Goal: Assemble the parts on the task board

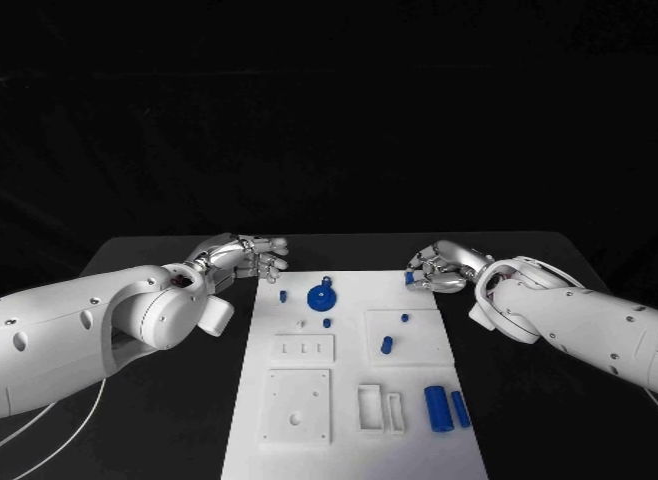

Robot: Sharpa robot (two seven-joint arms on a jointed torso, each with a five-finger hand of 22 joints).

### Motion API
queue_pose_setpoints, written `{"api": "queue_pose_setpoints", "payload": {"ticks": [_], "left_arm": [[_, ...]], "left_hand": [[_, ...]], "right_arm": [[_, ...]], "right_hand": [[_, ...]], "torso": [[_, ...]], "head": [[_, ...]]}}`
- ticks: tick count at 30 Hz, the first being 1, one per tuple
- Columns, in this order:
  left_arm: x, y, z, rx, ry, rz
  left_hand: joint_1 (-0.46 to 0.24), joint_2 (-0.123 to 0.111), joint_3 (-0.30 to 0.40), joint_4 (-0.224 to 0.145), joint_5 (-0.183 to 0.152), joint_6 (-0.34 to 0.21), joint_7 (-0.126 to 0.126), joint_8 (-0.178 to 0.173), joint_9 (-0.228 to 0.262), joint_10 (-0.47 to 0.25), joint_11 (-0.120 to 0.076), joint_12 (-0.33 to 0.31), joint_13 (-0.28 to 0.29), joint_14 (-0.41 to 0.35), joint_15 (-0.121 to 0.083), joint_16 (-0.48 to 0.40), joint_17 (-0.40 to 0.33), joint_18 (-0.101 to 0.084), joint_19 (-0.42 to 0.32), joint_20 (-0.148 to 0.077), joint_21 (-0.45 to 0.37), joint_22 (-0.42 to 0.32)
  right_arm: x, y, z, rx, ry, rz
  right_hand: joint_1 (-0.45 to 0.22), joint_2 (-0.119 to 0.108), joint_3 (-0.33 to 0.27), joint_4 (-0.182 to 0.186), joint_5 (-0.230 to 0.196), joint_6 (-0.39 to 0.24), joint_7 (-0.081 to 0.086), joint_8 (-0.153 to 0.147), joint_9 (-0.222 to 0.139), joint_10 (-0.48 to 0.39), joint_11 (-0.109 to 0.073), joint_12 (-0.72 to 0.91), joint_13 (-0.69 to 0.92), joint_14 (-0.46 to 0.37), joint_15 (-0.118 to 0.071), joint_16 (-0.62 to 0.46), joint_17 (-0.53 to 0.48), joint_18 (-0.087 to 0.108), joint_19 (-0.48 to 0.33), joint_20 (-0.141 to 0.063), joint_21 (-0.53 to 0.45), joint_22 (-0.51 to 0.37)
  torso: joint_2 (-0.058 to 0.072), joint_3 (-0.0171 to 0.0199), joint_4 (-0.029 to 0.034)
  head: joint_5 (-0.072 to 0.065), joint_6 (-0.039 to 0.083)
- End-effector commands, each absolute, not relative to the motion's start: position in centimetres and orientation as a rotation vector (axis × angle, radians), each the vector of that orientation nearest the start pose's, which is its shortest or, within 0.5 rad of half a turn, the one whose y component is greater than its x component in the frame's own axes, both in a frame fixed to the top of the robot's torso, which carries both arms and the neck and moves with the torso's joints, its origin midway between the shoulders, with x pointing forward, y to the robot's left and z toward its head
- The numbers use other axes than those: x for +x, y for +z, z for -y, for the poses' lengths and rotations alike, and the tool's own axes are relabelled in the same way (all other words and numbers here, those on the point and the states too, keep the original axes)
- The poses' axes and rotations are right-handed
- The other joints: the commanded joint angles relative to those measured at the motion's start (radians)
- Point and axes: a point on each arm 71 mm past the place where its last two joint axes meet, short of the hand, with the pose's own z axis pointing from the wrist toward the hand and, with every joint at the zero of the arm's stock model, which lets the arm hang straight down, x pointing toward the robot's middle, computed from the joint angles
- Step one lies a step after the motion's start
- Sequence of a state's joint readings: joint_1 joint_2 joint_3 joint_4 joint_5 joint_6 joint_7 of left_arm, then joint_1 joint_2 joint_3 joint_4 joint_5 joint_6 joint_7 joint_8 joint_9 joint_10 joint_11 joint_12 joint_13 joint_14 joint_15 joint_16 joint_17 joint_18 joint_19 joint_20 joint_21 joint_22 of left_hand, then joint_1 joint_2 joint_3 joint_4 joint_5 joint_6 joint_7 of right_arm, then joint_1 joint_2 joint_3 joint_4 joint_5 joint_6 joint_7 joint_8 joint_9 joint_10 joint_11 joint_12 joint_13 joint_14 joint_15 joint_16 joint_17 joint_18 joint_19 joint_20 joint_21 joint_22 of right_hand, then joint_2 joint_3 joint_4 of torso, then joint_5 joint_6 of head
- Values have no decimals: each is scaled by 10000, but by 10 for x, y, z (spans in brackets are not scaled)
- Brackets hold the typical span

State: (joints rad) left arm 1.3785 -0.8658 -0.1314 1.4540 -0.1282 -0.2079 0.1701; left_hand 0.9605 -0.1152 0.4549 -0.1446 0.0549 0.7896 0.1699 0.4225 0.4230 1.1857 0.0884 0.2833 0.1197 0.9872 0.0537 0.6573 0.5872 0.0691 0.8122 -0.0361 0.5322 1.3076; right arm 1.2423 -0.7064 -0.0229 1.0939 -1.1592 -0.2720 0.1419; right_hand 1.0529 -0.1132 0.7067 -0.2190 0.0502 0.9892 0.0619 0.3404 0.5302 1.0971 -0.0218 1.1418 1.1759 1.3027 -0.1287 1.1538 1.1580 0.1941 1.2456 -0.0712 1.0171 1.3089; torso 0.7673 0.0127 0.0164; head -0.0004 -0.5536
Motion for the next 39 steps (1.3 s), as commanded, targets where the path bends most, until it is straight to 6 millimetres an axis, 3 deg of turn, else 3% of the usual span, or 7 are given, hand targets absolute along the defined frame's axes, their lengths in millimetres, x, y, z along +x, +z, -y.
{"api": "queue_pose_setpoints", "payload": {"ticks": [1,4,6,13,18,22,39], "left_arm": [[514,-143,-226,-8794,-13603,-17707],[519,-139,-223,-8411,-13100,-18019],[521,-135,-219,-8209,-12968,-18231],[521,-127,-198,-8188,-12829,-19508],[524,-128,-187,-8211,-11837,-19484],[528,-132,-180,-7647,-11169,-19865],[523,-142,-160,-6421,-9975,-20858]], "left_hand": [[-145,-62,-57,159,-28,286,-122,106,97,451,-229,361,238,375,-213,459,261,136,349,-154,309,264],[-94,-3,-123,206,-22,516,-277,133,169,1057,-505,881,600,905,-561,1086,609,222,885,-408,842,287],[-69,63,-273,214,-15,706,-466,84,209,1562,-784,1524,1061,1498,-1067,1818,986,359,1579,-746,1639,265],[-180,-5,-450,352,-49,840,-650,-188,234,1853,-985,2790,2021,1957,-1563,2877,1487,418,1940,-1177,2762,260],[-317,-138,-406,527,-45,684,-549,-408,210,1271,-864,2853,2199,1559,-1455,2767,1404,337,1591,-1213,2820,196],[-154,-199,-110,559,-39,351,-226,-693,150,193,-507,2200,2008,635,-863,1853,896,46,631,-955,2188,-88],[-382,-287,-249,903,-44,724,-392,-641,247,552,-680,2558,2343,1059,-1062,2269,998,75,920,-1107,2503,-12]], "right_arm": [[564,-169,252,589,6606,-16217],[563,-162,241,270,6427,-16378],[562,-160,233,35,6178,-16765],[553,-147,200,-670,5940,-16924],[543,-141,175,-1105,6074,-16845],[532,-138,150,-1454,6327,-16770],[523,-136,109,-2105,6702,-16644]], "right_hand": [[-93,-15,-4,54,-9,430,220,147,299,26,-46,38,-2,33,-40,11,23,677,23,-55,37,162],[-127,-39,-11,86,-9,442,210,153,321,51,-56,39,-4,47,-50,21,36,677,50,-72,51,159],[-162,-55,-19,117,-11,441,207,151,333,61,-59,36,-7,52,-52,23,41,677,64,-79,57,157],[-347,-97,-67,280,-11,424,201,132,372,80,-65,18,-13,56,-57,14,54,677,80,-98,56,145],[-260,-108,-6,232,-7,432,192,131,393,91,-74,15,-13,61,-66,13,61,677,86,-120,58,144],[-296,-131,16,276,9,435,197,121,404,100,-69,6,-17,67,-61,4,61,677,93,-117,57,140],[-294,-128,107,311,47,418,207,81,416,107,-61,-22,-29,78,-52,-22,54,677,97,-111,48,133]], "torso": [[-56,1,-69],[-155,4,-79],[-218,1,-85],[-438,-10,-58],[-573,-4,-29],[-628,7,-28],[-674,36,-57]], "head": [[27,48],[54,48],[88,58],[233,75],[349,18],[425,21],[529,-116]]}}
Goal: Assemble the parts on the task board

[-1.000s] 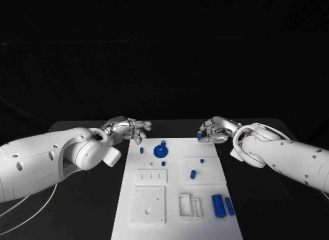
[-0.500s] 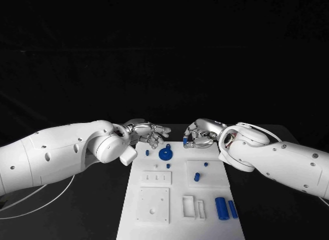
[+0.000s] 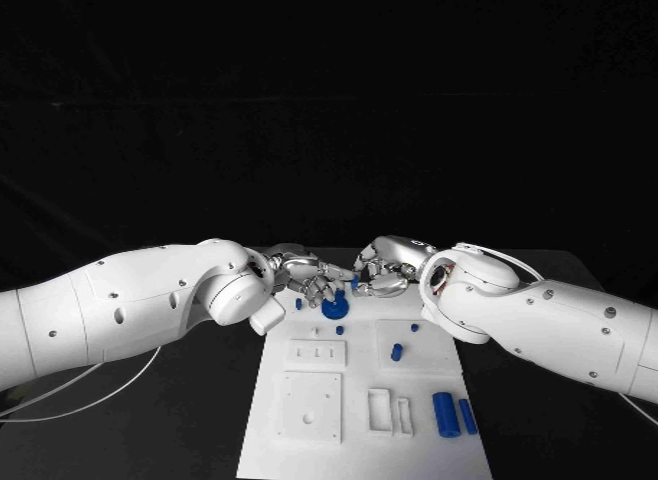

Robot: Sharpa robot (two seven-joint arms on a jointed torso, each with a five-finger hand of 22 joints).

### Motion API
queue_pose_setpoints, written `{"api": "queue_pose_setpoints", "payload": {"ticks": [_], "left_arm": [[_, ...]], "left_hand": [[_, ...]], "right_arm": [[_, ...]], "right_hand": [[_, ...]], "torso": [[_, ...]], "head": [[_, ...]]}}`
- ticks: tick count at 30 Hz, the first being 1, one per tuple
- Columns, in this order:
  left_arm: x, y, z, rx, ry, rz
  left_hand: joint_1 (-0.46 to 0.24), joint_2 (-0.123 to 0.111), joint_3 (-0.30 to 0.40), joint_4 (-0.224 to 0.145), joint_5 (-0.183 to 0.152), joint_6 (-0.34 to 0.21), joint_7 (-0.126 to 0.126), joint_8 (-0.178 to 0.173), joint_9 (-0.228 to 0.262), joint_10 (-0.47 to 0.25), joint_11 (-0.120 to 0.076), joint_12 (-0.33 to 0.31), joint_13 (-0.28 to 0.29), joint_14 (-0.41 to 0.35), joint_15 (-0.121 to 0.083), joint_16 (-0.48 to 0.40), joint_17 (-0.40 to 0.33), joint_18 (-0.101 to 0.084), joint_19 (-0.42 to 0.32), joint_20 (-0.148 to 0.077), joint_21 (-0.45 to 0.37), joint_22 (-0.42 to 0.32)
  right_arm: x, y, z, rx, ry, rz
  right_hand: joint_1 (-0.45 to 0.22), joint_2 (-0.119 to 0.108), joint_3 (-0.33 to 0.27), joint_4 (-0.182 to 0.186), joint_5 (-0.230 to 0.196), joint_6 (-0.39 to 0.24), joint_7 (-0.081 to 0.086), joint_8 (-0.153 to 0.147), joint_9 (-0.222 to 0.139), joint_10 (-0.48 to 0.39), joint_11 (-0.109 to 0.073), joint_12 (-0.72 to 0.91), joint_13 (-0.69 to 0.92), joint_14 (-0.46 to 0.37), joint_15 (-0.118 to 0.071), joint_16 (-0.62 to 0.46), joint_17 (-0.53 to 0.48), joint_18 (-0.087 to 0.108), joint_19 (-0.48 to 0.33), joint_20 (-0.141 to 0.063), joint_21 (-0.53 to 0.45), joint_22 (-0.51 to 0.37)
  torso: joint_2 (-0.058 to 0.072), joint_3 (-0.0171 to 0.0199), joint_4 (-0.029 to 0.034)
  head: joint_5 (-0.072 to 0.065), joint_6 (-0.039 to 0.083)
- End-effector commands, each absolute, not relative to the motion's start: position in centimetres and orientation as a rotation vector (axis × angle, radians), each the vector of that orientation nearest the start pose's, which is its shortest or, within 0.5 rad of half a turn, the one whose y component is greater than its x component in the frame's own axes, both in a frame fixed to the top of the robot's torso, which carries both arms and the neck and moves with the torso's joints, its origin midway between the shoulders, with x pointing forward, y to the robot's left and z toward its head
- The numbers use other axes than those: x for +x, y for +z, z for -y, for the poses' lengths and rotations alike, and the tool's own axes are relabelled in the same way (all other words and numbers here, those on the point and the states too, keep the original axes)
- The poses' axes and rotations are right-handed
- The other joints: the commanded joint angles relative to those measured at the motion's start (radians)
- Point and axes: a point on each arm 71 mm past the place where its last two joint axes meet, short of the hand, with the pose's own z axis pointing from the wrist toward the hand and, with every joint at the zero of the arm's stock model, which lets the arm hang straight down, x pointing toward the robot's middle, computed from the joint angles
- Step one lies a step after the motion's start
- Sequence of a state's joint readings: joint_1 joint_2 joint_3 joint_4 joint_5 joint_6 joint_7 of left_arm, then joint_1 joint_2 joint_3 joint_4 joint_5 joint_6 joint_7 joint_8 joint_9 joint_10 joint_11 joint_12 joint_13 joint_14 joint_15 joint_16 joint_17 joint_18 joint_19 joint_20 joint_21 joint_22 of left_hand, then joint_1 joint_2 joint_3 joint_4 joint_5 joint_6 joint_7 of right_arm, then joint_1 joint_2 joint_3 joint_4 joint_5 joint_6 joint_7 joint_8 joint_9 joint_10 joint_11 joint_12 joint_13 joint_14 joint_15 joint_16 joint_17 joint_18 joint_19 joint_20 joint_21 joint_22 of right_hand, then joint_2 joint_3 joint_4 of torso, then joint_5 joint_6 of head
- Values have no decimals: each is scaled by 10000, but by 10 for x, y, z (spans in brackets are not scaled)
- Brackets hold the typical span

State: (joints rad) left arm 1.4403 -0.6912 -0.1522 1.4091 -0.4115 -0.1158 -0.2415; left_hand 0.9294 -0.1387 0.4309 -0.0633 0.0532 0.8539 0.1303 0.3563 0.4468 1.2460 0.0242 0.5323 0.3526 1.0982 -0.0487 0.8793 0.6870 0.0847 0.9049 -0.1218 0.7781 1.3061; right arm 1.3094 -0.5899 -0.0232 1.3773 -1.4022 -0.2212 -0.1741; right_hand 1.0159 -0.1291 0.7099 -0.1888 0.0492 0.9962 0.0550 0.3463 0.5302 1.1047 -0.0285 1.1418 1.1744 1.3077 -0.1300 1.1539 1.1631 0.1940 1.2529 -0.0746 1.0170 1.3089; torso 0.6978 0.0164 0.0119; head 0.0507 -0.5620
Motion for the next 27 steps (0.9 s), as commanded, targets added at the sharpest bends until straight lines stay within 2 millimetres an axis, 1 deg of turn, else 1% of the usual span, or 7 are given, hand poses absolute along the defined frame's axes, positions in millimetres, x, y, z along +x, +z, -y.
{"api": "queue_pose_setpoints", "payload": {"ticks": [1,8,13,16,22,25,27], "left_arm": [[523,-142,-159,-6404,-9943,-20875],[524,-143,-156,-6274,-9754,-20964],[524,-143,-154,-6216,-9755,-21002],[524,-143,-152,-6217,-9706,-20998],[526,-144,-151,-6200,-9615,-21003],[525,-145,-151,-6169,-9610,-21044],[525,-146,-150,-6137,-9615,-21087]], "left_hand": [[-82,-70,-7,114,-27,86,4,17,11,-56,-38,70,21,-55,-39,52,-2,-82,-10,-254,46,2],[-165,-153,10,301,-29,176,-17,28,38,-67,-55,91,70,-62,-48,84,-13,-86,-19,-271,64,-8],[-162,-106,38,395,-27,258,-40,48,62,-58,-76,109,104,-54,-60,111,-17,-84,-13,-285,86,-10],[-158,-28,48,441,-25,278,-46,45,70,-59,-82,114,119,-53,-65,123,-20,-84,-12,-290,97,-11],[-78,158,32,449,-21,376,-73,67,100,-46,-105,129,156,-44,-78,155,-28,-85,-17,-303,130,-6],[12,290,6,393,-17,415,-83,66,113,-50,-113,128,176,-48,-82,168,-37,-88,-30,-309,148,-4],[109,420,-20,313,-14,451,-89,63,125,-53,-118,126,193,-51,-84,179,-47,-94,-43,-311,164,-4]], "right_arm": [[523,-136,108,-2137,6699,-16654],[521,-137,102,-2323,6720,-16707],[520,-137,99,-2419,6747,-16741],[519,-138,98,-2474,6752,-16784],[518,-139,96,-2584,6740,-16879],[517,-139,95,-2624,6753,-16915],[517,-140,94,-2647,6759,-16938]], "right_hand": [[76,28,82,9,63,345,277,18,415,31,7,-25,-15,28,-38,-25,3,678,24,-76,48,133],[54,-10,103,19,90,331,287,-6,418,26,17,-42,-21,33,-29,-38,-1,678,23,-69,43,131],[41,-34,106,24,97,330,291,-14,420,24,21,-48,-22,34,-25,-44,-2,678,23,-66,41,131],[33,-49,107,26,98,330,293,-19,422,24,23,-50,-23,36,-23,-46,-2,678,24,-65,41,131],[18,-69,105,32,96,331,295,-25,425,25,26,-54,-23,39,-20,-50,-3,678,26,-62,41,131],[15,-72,105,34,95,331,296,-27,425,26,26,-54,-24,40,-19,-51,-3,678,26,-62,41,131],[13,-72,105,35,95,331,296,-28,425,26,26,-55,-24,40,-19,-51,-3,677,27,-61,41,131]], "torso": [[23,0,-17],[26,-5,-17],[29,-9,-15],[31,-5,-10],[34,-11,-14],[31,-8,-16],[34,-3,-11]], "head": [[17,-30],[10,-43],[-6,-52],[-13,-62],[-36,-51],[-40,-62],[-41,-78]]}}
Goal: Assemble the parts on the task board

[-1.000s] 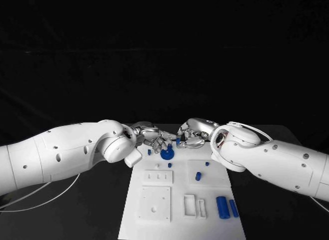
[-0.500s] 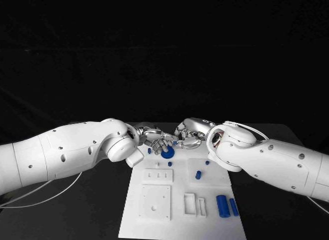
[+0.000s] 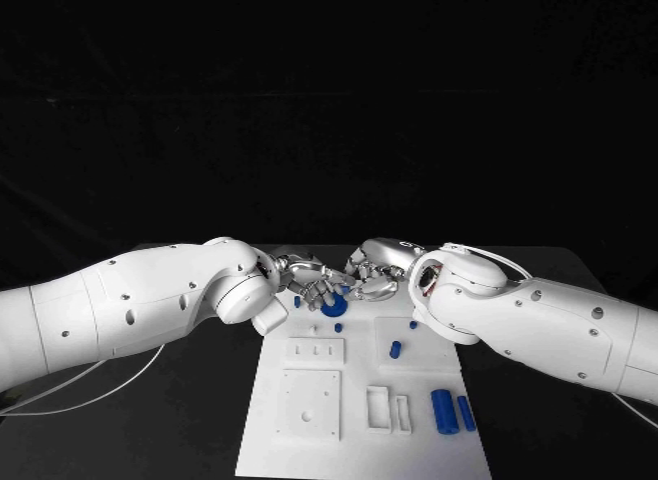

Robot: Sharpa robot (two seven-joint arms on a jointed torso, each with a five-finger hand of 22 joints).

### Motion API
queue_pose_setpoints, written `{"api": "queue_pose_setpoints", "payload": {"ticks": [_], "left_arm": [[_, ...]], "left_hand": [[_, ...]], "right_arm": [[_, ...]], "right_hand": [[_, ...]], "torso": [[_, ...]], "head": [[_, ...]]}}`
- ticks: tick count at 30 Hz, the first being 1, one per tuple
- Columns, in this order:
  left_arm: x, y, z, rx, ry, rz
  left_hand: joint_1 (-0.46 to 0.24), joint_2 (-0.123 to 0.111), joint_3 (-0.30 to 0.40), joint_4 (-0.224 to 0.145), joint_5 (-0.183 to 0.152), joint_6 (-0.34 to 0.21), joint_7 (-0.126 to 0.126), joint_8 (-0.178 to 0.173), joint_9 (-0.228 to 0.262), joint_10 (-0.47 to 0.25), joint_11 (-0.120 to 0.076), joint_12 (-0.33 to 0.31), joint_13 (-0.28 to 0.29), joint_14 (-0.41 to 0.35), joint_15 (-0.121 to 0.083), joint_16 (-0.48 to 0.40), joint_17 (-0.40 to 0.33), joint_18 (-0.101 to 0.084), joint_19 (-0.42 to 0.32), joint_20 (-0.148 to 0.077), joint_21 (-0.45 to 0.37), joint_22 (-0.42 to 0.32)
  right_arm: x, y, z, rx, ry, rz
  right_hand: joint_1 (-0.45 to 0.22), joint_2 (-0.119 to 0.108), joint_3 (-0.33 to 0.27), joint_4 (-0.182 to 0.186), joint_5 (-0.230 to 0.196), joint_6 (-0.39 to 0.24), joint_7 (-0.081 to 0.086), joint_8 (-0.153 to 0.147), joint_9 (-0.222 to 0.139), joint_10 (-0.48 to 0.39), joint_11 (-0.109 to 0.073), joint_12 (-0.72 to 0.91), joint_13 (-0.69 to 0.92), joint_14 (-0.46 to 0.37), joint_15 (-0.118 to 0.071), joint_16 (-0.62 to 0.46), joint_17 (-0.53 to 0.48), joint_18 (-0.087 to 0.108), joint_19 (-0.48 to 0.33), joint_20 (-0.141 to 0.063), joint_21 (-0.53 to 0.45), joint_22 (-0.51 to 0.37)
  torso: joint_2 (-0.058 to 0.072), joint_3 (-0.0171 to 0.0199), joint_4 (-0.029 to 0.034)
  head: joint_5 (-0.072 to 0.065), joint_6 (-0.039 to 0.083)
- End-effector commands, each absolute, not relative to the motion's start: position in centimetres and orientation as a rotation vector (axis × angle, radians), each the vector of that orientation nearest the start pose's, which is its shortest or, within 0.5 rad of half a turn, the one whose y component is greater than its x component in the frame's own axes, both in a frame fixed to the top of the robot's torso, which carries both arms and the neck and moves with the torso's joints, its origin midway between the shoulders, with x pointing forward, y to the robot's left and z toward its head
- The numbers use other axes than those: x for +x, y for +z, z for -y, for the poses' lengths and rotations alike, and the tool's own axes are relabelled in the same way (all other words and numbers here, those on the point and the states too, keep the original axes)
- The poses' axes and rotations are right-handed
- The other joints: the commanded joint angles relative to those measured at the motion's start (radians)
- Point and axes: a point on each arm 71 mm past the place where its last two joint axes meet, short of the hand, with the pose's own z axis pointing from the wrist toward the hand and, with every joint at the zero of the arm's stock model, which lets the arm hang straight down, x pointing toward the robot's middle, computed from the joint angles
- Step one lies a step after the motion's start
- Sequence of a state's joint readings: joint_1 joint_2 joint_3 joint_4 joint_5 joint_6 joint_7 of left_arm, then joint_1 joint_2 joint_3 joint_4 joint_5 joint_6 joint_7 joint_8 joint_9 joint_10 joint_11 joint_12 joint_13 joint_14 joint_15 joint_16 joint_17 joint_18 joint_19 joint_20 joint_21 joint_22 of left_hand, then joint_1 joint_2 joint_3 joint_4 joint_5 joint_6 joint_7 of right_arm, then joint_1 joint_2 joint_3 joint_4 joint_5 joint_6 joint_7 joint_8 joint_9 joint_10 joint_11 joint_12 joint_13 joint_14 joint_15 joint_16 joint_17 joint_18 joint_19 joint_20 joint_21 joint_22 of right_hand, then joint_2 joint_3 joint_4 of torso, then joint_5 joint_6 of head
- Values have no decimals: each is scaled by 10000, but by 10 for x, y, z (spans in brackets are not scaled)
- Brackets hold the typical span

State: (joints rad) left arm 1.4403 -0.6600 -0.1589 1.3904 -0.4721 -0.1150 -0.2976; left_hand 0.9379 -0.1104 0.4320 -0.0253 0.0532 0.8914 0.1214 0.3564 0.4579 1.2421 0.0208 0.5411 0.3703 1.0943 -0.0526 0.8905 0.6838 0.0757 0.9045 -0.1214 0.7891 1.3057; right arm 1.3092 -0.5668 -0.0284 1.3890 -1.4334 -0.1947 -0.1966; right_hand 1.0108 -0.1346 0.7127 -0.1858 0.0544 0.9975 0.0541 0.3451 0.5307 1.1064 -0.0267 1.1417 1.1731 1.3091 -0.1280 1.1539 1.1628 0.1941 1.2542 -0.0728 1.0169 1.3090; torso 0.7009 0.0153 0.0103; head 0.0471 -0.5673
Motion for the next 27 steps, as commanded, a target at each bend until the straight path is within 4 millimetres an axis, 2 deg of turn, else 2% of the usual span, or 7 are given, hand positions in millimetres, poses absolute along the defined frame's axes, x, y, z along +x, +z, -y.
{"api": "queue_pose_setpoints", "payload": {"ticks": [1,5,8,17,22,27], "left_arm": [[525,-146,-150,-6078,-9666,-21115],[524,-147,-150,-5972,-9712,-21219],[524,-147,-150,-5903,-9644,-21279],[526,-148,-148,-5814,-9517,-21348],[526,-148,-146,-5760,-9537,-21390],[526,-149,-146,-5743,-9535,-21408]], "left_hand": [[68,213,-48,-110,-12,103,-7,65,22,-14,-89,36,24,-12,-45,74,-20,-8,-44,-316,62,0],[345,677,-74,-428,24,276,-55,95,66,-10,-125,23,61,-16,-46,94,-52,-26,-73,-318,96,-7],[432,861,-114,-641,69,374,-78,97,83,5,-143,8,79,-9,-46,104,-76,-39,-84,-319,116,-17],[334,853,-203,-725,82,455,-97,83,91,52,-160,4,99,28,-56,129,-96,-50,-65,-326,144,-34],[306,843,-213,-722,84,460,-99,73,89,56,-163,-1,101,31,-58,129,-101,-50,-61,-330,147,-39],[313,897,-183,-741,146,467,-102,55,86,59,-166,-13,103,31,-64,127,-114,-44,-58,-339,149,-51]], "right_arm": [[517,-140,94,-2652,6762,-16943],[517,-141,93,-2651,6764,-16937],[517,-141,93,-2661,6768,-16914],[515,-140,90,-2762,6801,-16863],[514,-141,88,-2813,6810,-16907],[514,-141,89,-2827,6766,-16945]], "right_hand": [[63,-17,77,6,42,318,305,-17,421,9,8,-54,-10,26,-39,-51,0,677,13,-79,42,130],[56,-20,77,11,41,316,307,-21,422,8,10,-56,-10,27,-38,-53,0,677,14,-78,41,130],[52,-22,77,14,41,315,308,-23,422,8,10,-57,-11,28,-37,-54,0,677,14,-78,41,130],[51,-20,84,18,44,317,308,-27,424,8,11,-59,-11,30,-36,-57,0,677,15,-77,39,129],[56,-18,90,16,46,318,307,-29,426,9,11,-60,-11,31,-36,-58,0,677,16,-78,39,129],[59,-20,93,13,46,319,307,-31,428,10,11,-60,-10,33,-36,-59,0,677,17,-79,39,129]], "torso": [[4,8,4],[1,8,12],[2,5,10],[5,16,12],[9,3,3],[9,13,7]], "head": [[-2,-29],[-25,-43],[-19,-42],[-12,-66],[-17,-74],[-17,-82]]}}
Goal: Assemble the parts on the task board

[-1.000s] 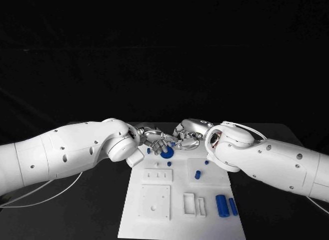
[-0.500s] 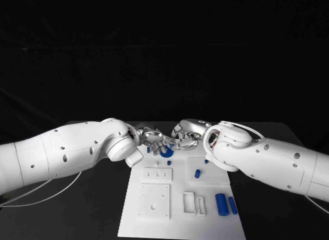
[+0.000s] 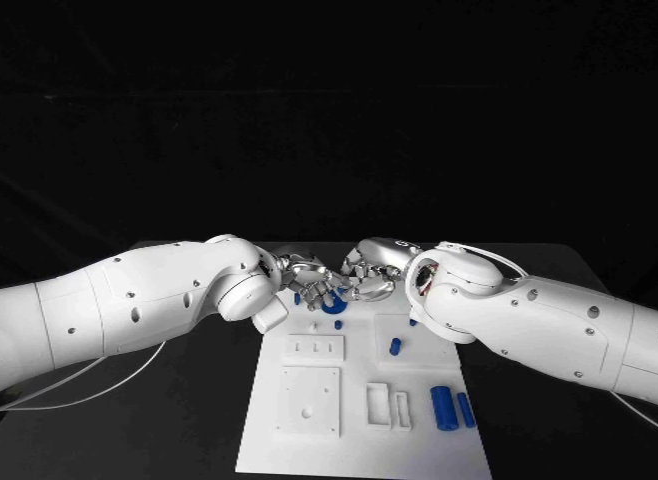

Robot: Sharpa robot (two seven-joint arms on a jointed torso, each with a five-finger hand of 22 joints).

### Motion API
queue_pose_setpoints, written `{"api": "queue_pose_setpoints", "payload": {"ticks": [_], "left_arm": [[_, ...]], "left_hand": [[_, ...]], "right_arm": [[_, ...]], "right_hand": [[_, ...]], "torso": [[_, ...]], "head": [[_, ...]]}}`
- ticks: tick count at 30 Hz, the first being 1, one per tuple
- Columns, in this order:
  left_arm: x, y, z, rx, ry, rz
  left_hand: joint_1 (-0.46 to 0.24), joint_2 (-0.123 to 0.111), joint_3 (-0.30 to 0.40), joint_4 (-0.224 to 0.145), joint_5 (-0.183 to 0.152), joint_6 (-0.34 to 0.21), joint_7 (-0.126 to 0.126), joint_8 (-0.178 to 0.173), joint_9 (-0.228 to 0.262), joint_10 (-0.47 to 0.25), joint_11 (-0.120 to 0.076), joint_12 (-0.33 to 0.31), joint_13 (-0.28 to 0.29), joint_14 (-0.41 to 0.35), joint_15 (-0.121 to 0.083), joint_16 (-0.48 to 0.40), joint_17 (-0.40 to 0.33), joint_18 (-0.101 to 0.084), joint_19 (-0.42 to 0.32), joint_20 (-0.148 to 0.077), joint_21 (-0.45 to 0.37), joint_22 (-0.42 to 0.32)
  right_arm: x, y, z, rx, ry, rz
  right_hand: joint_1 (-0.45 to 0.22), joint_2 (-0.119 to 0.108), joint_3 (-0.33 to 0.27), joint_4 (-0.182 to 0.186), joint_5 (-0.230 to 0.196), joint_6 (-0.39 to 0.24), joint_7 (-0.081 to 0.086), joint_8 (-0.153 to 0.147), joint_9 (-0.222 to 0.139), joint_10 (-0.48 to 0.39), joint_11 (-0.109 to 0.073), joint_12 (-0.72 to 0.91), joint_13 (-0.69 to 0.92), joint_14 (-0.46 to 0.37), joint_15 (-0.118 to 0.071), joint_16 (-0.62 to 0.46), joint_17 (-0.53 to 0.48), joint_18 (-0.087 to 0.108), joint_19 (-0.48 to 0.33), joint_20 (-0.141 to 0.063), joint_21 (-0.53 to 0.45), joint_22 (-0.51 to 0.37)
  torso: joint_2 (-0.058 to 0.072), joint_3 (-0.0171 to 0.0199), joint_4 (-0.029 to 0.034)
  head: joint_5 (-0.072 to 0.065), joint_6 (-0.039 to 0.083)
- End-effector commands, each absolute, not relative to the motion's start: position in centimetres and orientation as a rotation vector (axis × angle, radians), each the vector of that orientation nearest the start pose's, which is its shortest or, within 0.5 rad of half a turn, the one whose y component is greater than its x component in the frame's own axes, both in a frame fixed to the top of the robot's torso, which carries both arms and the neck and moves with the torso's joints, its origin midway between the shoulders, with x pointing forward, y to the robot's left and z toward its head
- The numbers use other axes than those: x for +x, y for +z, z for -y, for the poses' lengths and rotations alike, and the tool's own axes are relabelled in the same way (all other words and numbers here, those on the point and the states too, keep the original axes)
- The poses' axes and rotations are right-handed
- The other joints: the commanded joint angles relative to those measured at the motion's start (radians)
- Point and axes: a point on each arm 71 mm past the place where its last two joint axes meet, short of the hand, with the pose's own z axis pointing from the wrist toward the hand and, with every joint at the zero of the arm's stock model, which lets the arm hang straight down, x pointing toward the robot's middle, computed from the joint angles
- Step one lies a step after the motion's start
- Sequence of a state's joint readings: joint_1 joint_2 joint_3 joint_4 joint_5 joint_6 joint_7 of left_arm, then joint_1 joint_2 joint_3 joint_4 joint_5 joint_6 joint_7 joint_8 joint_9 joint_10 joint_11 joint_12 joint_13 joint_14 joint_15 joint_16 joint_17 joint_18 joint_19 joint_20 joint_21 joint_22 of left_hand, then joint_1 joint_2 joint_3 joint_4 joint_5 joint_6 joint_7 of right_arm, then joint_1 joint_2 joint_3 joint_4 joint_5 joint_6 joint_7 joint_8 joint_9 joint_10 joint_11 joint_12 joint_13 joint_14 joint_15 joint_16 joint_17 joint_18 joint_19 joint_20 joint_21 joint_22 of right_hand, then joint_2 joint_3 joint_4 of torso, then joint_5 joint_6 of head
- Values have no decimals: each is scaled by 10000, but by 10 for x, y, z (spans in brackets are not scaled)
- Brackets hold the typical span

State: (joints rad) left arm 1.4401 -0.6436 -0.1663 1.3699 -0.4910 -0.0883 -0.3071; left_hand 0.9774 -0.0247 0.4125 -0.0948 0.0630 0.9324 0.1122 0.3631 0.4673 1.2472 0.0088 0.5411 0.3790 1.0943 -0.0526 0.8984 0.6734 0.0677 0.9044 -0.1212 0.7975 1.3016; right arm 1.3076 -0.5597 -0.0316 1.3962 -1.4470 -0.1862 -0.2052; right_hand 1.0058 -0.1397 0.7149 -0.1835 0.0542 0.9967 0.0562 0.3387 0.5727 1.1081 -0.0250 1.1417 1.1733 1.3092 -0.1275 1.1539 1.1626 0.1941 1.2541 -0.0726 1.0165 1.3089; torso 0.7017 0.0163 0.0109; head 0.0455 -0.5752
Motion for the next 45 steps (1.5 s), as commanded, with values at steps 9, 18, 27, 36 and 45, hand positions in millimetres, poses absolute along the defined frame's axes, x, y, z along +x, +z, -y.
{"api": "queue_pose_setpoints", "payload": {"ticks": [9,18,27,36,45], "left_arm": [[527,-148,-150,-5851,-9528,-21225],[528,-147,-153,-5559,-9312,-20991],[528,-148,-151,-5300,-9143,-21095],[529,-151,-153,-5184,-8950,-20850],[529,-150,-154,-4814,-8360,-20581]], "left_hand": [[51,872,246,-971,1324,544,-134,126,168,156,-134,-36,86,124,-91,144,-53,-1,-18,-355,196,-34],[-434,995,427,-1569,1562,1214,-427,449,798,749,-412,228,306,611,-352,578,86,-15,258,-566,560,-18],[-644,782,606,-1666,1559,1639,-628,569,1298,1263,-619,344,412,1048,-593,824,194,-25,491,-754,825,-59],[-684,671,647,-1759,1704,2014,-855,773,2004,1656,-862,775,704,1502,-934,1286,353,28,874,-1009,1362,38],[-834,454,676,-1780,2919,2485,-1141,1018,3082,1919,-1155,1679,1319,1744,-1177,2213,816,44,1067,-1226,1950,112]], "right_arm": [[516,-144,92,-2801,6628,-17058],[516,-148,93,-2795,6574,-17110],[515,-149,92,-2823,6584,-17158],[514,-149,90,-2850,6659,-17150],[516,-148,92,-2524,6794,-17087]], "right_hand": [[110,27,73,-12,49,327,287,30,9,-6,-6,-61,-12,33,-41,-60,2,677,19,-81,42,129],[109,28,77,-12,50,329,287,27,11,-6,-5,-63,-12,35,-40,-62,2,677,19,-80,42,129],[108,36,84,-8,54,331,288,23,14,-5,-4,-65,-12,36,-39,-65,3,677,20,-79,40,129],[66,9,80,19,76,328,293,7,19,-8,0,-72,-12,38,-35,-75,2,677,20,-73,36,127],[-44,-442,154,181,311,-233,460,-379,-91,-123,148,-182,-45,-12,91,-211,-40,677,-42,-61,-82,77]], "torso": [[1,-1,9],[5,-1,10],[2,-4,9],[-3,2,10],[6,5,3]], "head": [[-19,-35],[-47,-71],[-34,-101],[-26,-101],[-6,-151]]}}
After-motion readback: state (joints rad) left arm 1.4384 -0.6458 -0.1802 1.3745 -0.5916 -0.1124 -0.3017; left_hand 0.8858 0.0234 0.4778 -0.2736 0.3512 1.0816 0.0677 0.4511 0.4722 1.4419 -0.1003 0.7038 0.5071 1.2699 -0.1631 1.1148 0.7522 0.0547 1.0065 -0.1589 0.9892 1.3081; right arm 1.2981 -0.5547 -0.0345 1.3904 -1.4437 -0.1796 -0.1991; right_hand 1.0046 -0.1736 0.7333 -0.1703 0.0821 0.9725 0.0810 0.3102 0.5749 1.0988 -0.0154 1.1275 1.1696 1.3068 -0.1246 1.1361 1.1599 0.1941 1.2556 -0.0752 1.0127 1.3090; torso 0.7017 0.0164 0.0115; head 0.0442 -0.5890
